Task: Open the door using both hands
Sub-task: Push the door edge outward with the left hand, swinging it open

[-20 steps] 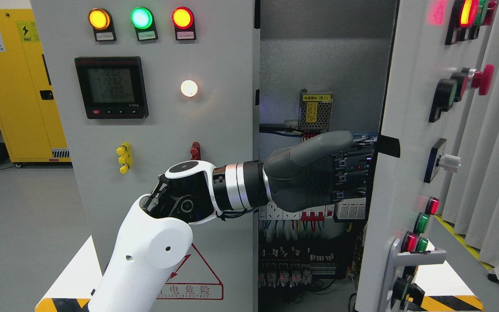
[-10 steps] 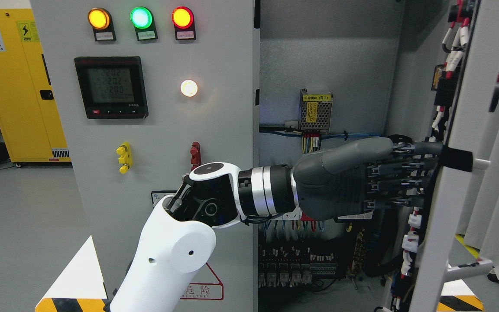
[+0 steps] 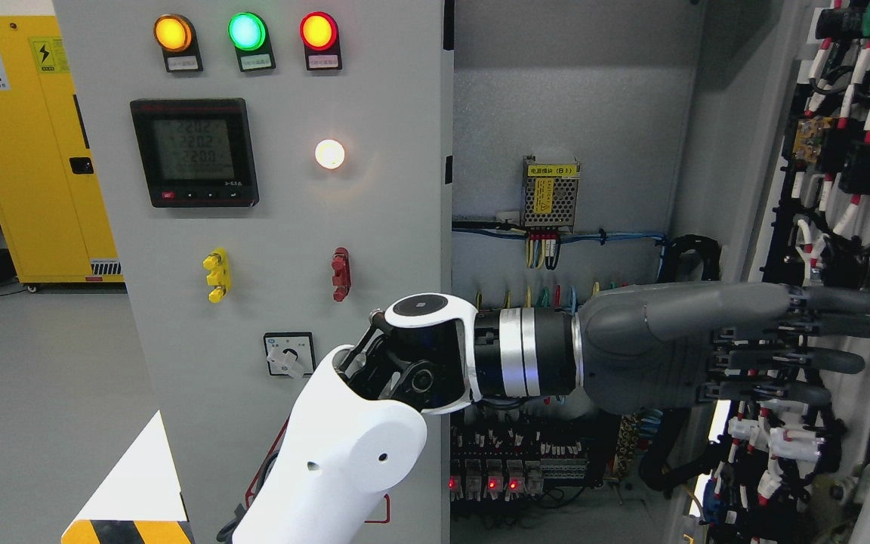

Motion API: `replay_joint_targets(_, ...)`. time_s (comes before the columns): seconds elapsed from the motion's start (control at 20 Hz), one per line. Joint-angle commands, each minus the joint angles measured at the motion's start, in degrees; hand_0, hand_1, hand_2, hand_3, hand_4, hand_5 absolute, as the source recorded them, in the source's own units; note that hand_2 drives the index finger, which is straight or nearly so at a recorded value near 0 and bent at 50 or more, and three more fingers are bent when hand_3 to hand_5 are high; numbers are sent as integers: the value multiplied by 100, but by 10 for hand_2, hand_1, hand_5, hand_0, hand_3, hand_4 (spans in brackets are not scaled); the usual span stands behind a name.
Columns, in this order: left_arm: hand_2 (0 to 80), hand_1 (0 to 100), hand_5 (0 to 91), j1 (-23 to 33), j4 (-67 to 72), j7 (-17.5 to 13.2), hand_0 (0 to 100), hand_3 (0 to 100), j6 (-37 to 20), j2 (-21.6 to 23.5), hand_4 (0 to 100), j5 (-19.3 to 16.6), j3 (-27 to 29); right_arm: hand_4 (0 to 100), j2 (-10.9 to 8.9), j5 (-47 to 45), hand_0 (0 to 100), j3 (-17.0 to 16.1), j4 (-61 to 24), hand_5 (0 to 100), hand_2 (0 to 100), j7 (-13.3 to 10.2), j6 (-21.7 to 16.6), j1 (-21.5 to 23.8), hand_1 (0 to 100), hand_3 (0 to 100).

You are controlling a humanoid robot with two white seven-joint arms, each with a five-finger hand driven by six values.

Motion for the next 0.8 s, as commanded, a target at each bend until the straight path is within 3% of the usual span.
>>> replay_joint_targets(0.0, 0, 556, 0, -88, 5, 125, 120, 0, -32, -195, 0, 2, -405, 0, 132, 10, 0, 2, 0, 0, 40, -3, 2, 17, 500, 0)
replay_joint_targets(0.75, 0, 556, 0, -598, 67, 389, 120, 0, -216, -212, 0, 196, -757, 0, 114, 1, 0, -7, -9, 0, 40, -3, 2, 79, 500, 0)
